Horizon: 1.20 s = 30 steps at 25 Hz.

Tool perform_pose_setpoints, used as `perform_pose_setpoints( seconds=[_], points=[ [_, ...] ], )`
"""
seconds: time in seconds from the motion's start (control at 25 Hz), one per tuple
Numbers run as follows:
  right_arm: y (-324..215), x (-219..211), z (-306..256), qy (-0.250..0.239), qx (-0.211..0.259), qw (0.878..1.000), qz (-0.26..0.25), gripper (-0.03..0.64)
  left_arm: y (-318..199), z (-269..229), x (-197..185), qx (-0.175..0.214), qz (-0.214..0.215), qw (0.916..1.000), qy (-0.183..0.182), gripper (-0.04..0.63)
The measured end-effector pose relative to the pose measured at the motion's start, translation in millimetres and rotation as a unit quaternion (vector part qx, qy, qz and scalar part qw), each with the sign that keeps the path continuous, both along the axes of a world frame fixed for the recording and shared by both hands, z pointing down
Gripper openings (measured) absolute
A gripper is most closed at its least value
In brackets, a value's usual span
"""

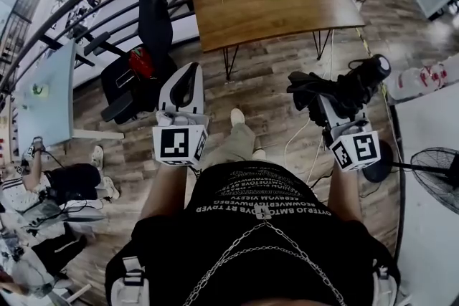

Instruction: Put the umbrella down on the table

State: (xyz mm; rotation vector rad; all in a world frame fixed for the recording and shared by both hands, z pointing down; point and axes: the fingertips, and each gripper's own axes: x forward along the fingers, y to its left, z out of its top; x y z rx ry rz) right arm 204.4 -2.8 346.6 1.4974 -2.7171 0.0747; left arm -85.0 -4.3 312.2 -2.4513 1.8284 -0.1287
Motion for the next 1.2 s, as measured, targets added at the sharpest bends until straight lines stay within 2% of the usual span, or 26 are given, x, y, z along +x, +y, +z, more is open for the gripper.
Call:
perform_pose_setpoints(
  seconds=[0.24,0.52,0.88,1.04,1.2],
  points=[
    [17.8,3.5,10.8,0.005,0.009,1.0,-0.001,0.259,15.4,13.3,8.1,0.01,0.007,0.9999,0.0,0.031],
    [-3.7,5.7,17.4,0.013,-0.004,1.0,-0.001,0.259,-13.5,30.0,19.6,-0.01,0.02,0.9997,0.006,0.031],
    [-16.1,13.1,20.7,0.018,0.0,1.0,0.008,0.259,-37.6,35.6,37.3,-0.004,0.048,0.9988,0.009,0.031],
    [-32.2,14.9,19.6,0.022,0.0,1.0,0.011,0.259,-60.6,39.3,41.1,-0.004,0.055,0.9984,0.016,0.031],
    [-69.0,12.5,16.7,0.021,-0.005,1.0,0.008,0.259,-100.4,45.5,44.2,-0.02,0.057,0.998,0.018,0.031]
  ],
)
